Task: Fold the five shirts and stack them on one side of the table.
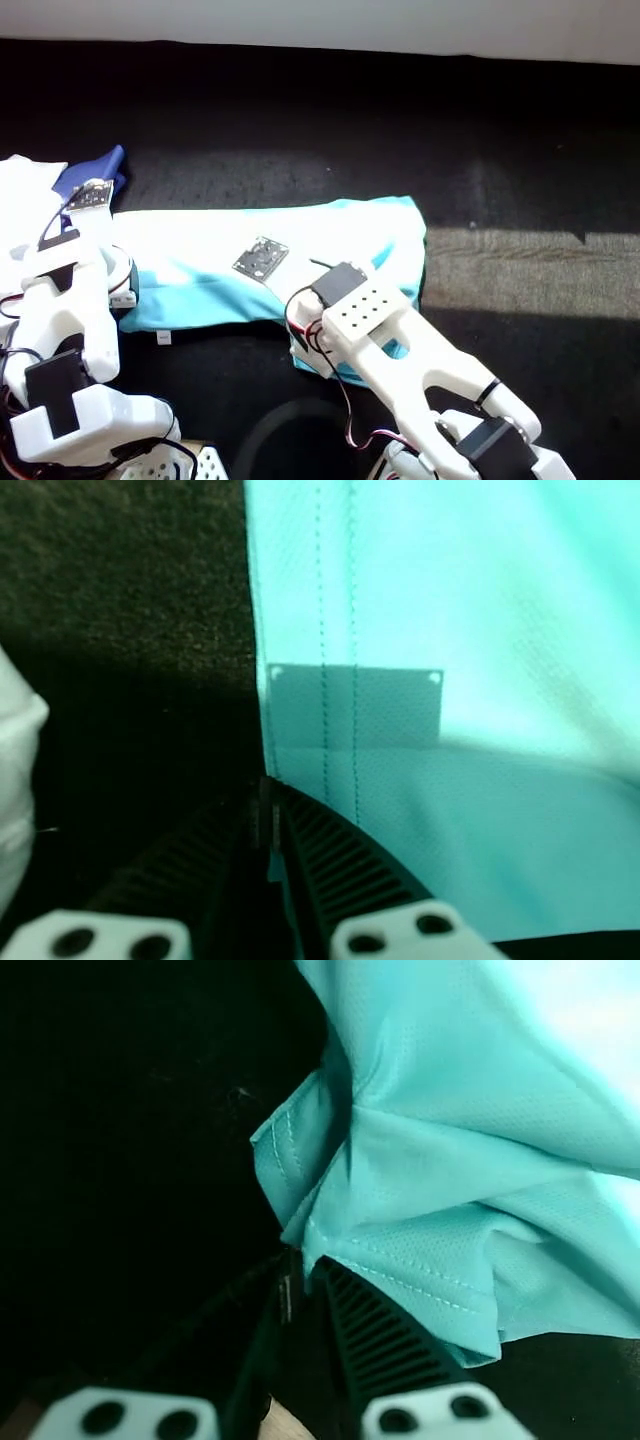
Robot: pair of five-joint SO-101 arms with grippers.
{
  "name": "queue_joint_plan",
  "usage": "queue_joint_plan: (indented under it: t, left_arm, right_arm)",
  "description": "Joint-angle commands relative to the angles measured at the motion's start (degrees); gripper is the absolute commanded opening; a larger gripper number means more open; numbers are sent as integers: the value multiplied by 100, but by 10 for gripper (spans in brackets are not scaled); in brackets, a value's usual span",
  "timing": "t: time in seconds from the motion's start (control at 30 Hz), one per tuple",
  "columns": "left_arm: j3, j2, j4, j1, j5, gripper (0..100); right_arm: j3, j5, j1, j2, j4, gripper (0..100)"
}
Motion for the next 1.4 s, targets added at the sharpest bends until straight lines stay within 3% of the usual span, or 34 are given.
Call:
queue_joint_plan:
  t: [0.0, 0.1, 0.2, 0.3, 0.37, 0.47, 0.57, 0.73, 1.03, 1.23, 1.37]
  left_arm:
    - [4, -31, -167, -57, -18, 9]
    - [4, -31, -167, -57, -18, 9]
    - [4, -31, -167, -57, -18, 9]
    - [4, -31, -167, -57, -18, 9]
    - [4, -31, -167, -57, -18, 9]
    - [4, -31, -167, -57, -18, 9]
    - [4, -31, -167, -57, -18, 9]
    - [4, -31, -167, -57, -18, 9]
    - [4, -31, -167, -57, -18, 9]
    - [4, -31, -141, -259, -26, 9]
    - [4, -31, -141, -242, -18, 9]
  right_arm:
    - [-4, -18, -66, -286, -13, 159]
    - [-391, -18, -84, -295, 277, 228]
    - [-1297, -18, -22, -286, 884, 228]
    - [-2123, -18, 479, -233, 1226, 227]
    - [-2053, -18, 1033, -189, 1086, 180]
    - [-1358, -18, 1745, 48, 444, 1]
    - [-725, -18, 2097, 382, -277, 7]
    - [-312, -18, 2018, 760, -840, 7]
    - [-268, -9, 1824, 866, -787, 7]
    - [198, 677, 1534, 488, 75, 7]
    - [259, 949, 1552, -514, 382, 7]
